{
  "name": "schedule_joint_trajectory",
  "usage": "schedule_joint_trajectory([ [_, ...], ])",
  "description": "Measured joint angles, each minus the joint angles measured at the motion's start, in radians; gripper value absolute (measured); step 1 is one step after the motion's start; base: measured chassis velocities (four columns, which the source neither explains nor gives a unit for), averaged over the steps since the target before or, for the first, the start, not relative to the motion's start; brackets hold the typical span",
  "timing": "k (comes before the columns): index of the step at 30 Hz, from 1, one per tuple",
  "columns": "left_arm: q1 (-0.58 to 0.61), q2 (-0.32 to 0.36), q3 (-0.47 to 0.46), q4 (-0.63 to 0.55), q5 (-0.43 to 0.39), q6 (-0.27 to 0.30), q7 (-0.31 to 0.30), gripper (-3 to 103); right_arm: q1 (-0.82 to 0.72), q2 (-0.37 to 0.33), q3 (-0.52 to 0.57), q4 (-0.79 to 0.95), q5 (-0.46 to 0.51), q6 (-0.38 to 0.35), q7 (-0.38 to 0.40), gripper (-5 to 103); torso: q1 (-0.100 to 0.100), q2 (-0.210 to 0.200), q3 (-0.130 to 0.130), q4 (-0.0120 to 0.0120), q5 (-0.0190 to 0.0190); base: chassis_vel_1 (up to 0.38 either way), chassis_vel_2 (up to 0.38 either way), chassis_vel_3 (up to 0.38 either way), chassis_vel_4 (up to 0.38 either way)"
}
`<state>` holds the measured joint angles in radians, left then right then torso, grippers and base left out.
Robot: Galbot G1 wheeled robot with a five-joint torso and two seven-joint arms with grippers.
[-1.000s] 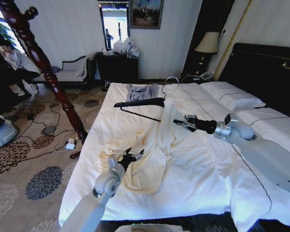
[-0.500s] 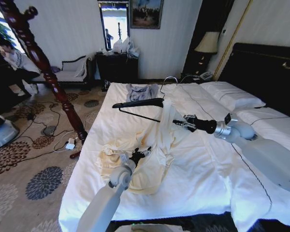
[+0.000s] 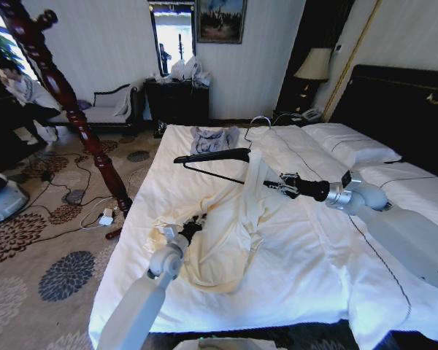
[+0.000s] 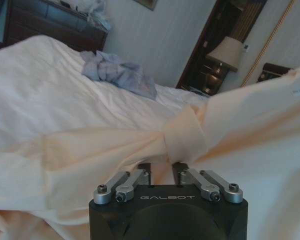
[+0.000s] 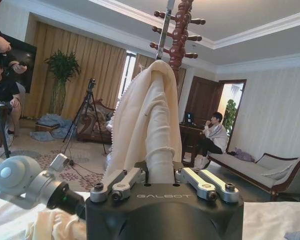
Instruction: Pick up the clothes from the bed and hang them on the clothes hanger.
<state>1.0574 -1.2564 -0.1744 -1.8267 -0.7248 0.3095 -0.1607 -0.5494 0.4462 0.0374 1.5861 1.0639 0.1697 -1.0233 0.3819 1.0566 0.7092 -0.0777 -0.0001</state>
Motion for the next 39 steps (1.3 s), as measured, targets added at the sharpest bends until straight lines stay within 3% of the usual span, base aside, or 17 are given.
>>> schedule_joint_trajectory([
  [2, 0.0, 0.014, -0.007, -0.016, -0.011, 0.001, 0.003, 12, 0.001, 0.0, 0.0, -0.004, -0.001, 0.002, -0.002, 20, 0.0, 0.0, 0.0, 0.0, -0.0001, 0.0, 0.0, 0.0, 0.0],
  [7, 0.007, 0.055, -0.025, -0.049, -0.018, 0.006, 0.026, 1, 0.002, 0.0, 0.004, -0.016, -0.001, 0.006, -0.004, 20, 0.0, 0.0, 0.0, -0.0001, -0.0001, 0.0, 0.0, 0.0, 0.0],
  [24, -0.043, 0.101, -0.135, -0.052, -0.083, 0.012, 0.024, 0, -0.004, -0.001, 0.01, -0.022, -0.004, 0.014, -0.012, 20, 0.0, 0.0, 0.0, 0.0, -0.0001, 0.0, 0.0, 0.0, 0.0],
  [29, -0.081, 0.136, -0.163, -0.077, -0.146, 0.02, 0.036, 0, -0.002, -0.003, 0.01, -0.022, -0.004, 0.014, -0.012, 20, 0.0, 0.0, 0.0, -0.0001, 0.0, 0.0, 0.0, 0.0, 0.0],
  [36, -0.126, 0.171, -0.219, -0.109, -0.352, 0.03, 0.087, 0, 0.004, 0.0, 0.009, -0.046, -0.004, 0.014, -0.017, 20, 0.0, 0.0, 0.0, -0.0001, 0.0001, 0.0, 0.0, 0.0, 0.0],
  [39, -0.139, 0.169, -0.225, -0.108, -0.376, 0.034, 0.085, 0, 0.006, 0.002, 0.009, -0.039, -0.004, 0.014, -0.017, 20, 0.0, 0.0, 0.0, -0.0001, 0.0001, 0.0, 0.0, 0.0, 0.0],
])
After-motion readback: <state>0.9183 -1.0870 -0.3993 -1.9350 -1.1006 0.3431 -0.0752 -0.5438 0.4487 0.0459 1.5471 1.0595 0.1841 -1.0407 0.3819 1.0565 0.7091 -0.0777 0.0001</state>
